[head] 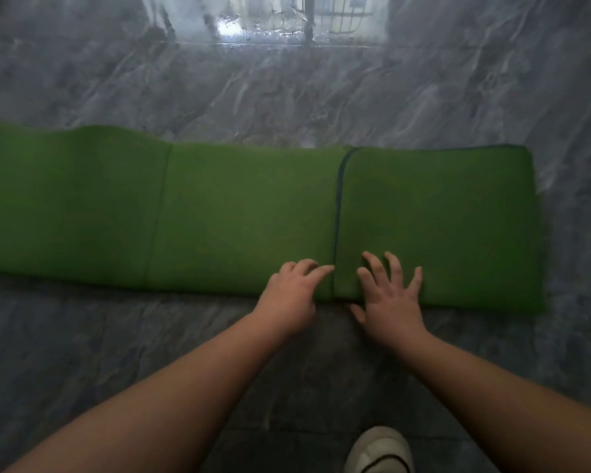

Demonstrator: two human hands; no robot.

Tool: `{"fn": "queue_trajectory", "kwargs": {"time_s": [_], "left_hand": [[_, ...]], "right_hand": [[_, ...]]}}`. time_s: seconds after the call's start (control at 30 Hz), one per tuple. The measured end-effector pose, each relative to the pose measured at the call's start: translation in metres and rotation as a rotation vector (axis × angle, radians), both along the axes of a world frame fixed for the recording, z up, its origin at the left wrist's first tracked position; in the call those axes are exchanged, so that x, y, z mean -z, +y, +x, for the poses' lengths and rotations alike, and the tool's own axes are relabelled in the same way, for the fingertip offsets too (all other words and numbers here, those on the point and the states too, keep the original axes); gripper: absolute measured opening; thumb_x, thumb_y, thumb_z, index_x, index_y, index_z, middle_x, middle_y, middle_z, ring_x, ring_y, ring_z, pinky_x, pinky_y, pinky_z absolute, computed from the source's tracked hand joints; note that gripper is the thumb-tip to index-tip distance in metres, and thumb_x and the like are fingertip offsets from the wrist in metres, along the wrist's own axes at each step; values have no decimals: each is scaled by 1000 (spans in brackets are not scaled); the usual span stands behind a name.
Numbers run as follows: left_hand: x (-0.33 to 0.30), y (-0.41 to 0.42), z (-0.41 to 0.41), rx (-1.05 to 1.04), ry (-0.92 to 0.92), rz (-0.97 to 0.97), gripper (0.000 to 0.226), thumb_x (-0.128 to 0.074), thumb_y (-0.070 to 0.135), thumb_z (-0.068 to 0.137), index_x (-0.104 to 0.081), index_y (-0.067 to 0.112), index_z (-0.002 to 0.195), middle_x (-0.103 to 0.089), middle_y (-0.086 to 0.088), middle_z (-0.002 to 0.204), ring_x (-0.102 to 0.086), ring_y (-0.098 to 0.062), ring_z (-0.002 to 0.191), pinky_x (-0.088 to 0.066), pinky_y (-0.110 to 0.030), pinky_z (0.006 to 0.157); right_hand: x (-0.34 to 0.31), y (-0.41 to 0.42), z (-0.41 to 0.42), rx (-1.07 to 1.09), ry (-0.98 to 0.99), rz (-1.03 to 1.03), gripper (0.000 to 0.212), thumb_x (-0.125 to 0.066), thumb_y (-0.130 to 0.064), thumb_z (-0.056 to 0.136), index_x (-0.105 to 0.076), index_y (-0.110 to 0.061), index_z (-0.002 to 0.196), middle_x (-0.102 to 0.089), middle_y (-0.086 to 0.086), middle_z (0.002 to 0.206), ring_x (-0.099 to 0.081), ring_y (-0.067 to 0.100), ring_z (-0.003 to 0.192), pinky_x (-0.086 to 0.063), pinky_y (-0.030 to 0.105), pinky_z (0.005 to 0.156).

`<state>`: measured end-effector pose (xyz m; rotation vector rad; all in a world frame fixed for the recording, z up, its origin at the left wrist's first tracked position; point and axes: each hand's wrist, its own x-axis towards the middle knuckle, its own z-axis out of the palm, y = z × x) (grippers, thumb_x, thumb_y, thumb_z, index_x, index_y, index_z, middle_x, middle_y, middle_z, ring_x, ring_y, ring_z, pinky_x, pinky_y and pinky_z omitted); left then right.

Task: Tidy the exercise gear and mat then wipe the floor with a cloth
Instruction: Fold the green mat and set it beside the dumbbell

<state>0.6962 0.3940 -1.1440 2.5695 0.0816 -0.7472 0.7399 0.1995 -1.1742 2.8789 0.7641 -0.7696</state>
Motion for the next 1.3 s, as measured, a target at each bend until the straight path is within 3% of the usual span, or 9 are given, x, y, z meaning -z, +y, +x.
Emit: {"fn": "queue_trajectory", "kwargs": {"time_s": [0.1, 0.23, 0.43, 0.57, 0.77, 0.9, 1.07, 1.17, 1.3], "left_hand": [[4, -8, 1, 22, 3, -13, 73, -52, 11, 86, -29, 34, 152, -35, 3, 155, -32, -23, 140, -34, -43, 111], [4, -5, -6, -68, 16, 6, 74, -51, 8, 85, -29, 24, 153, -31, -1, 157, -25, -22, 145, -27, -39, 116], [-23, 21, -4, 236, 168, 146, 81, -50, 10, 93, -5, 28, 158, -1, -7, 167, -3, -29, 152, -20, -49, 121], [-37, 31, 12, 254, 147, 162, 90, -54, 26, 95, 13, 33, 155, 16, -5, 165, 12, -29, 152, -10, -62, 119], [-36, 6, 29, 123, 9, 76, 88, -48, 35, 97, 21, 37, 152, 22, 0, 164, 22, -25, 150, 5, -67, 116], [-54, 3, 28, -51, -204, -72, 86, -44, 30, 96, 19, 37, 153, 16, -1, 165, 20, -20, 151, 7, -59, 119], [-99, 22, 43, -141, -285, -198, 79, -41, 26, 97, 12, 33, 155, 8, -1, 167, 9, -19, 153, 0, -53, 122], [-129, 56, 53, -207, -304, -344, 80, -38, 31, 87, 5, 38, 155, -1, -4, 167, 0, -19, 153, -9, -50, 122], [-158, 114, 50, -277, -366, -545, 82, -43, 25, 80, 1, 54, 143, -13, -7, 165, -9, -18, 153, -16, -44, 123]], "right_hand": [[6, -1, -2, 4, -18, 33, 84, -74, -54, 67, -38, -21, 135, -34, 7, 153, -26, 41, 140, -16, 83, 100], [-6, 7, 9, -29, 34, -61, 88, -59, -57, 83, -9, -33, 152, -8, 7, 159, -6, 43, 144, -10, 81, 104], [-29, 13, 19, -110, 124, -148, 74, -40, -22, 99, 7, -28, 155, 10, 8, 164, 0, 48, 147, -18, 78, 106], [-47, 20, 30, 56, 120, -46, 84, -47, -17, 95, 10, -31, 155, 19, 6, 164, -1, 43, 149, -18, 75, 109], [-79, 17, 33, 306, 70, 222, 91, -55, -15, 90, 3, -33, 157, 3, 4, 167, 2, 27, 152, -7, 62, 118], [-110, 17, 46, 439, 80, 560, 87, -52, -1, 84, -14, -31, 157, -12, 6, 165, -8, 25, 152, -13, 53, 122], [-163, 57, 53, 463, 65, 796, 75, -44, -3, 83, -25, -13, 154, -26, 7, 160, -19, 19, 150, -12, 28, 122], [-193, 94, 56, 486, 93, 885, 72, -46, 3, 86, -25, -13, 153, -27, 7, 160, -23, 15, 148, -13, 21, 120], [-224, 153, 52, 478, 177, 1031, 74, -47, -8, 83, -27, -18, 153, -33, 4, 157, -32, 7, 144, -25, 16, 116]]}}
